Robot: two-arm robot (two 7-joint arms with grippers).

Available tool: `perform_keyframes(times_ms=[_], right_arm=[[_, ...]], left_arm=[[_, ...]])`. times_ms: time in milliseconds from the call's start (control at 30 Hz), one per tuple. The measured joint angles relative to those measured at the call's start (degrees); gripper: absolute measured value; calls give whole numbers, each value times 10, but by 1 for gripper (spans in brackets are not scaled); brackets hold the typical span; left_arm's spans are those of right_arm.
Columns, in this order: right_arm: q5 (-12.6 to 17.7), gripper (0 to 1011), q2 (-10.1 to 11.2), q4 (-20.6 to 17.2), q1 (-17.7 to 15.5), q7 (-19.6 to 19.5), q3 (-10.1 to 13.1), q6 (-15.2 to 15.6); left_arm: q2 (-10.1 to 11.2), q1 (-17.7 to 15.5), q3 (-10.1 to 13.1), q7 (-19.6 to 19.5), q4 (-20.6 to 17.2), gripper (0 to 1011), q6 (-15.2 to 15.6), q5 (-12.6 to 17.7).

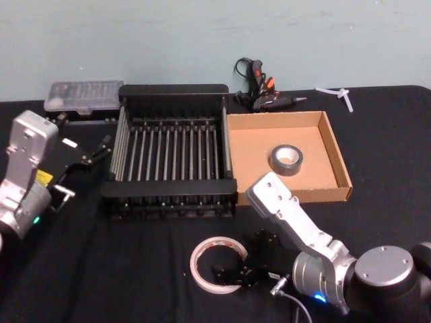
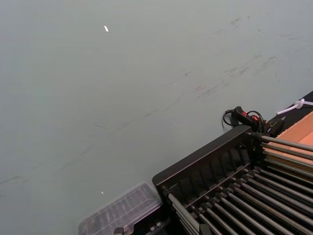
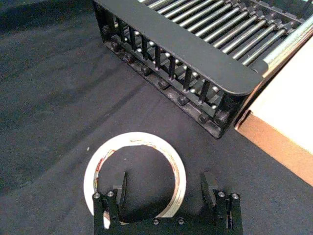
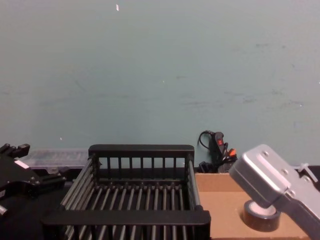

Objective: Pick up the white tape and place it into the black box , Pick up the silver tape and place it into the brown box.

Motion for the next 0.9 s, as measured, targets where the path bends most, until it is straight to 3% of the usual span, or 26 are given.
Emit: perform_keyframes(times_ms=[533,767,900], right_arm=[[-3,1002,-2,2,1,-1,0,0],[-3,882,-2,2,1,-1,0,0],[-2,758,-2,2,1,-1,0,0]], left_arm=[[0,0,0,0,0,1001,0,0],[0,0,0,0,0,1001,0,0],[0,0,0,0,0,1001,0,0]])
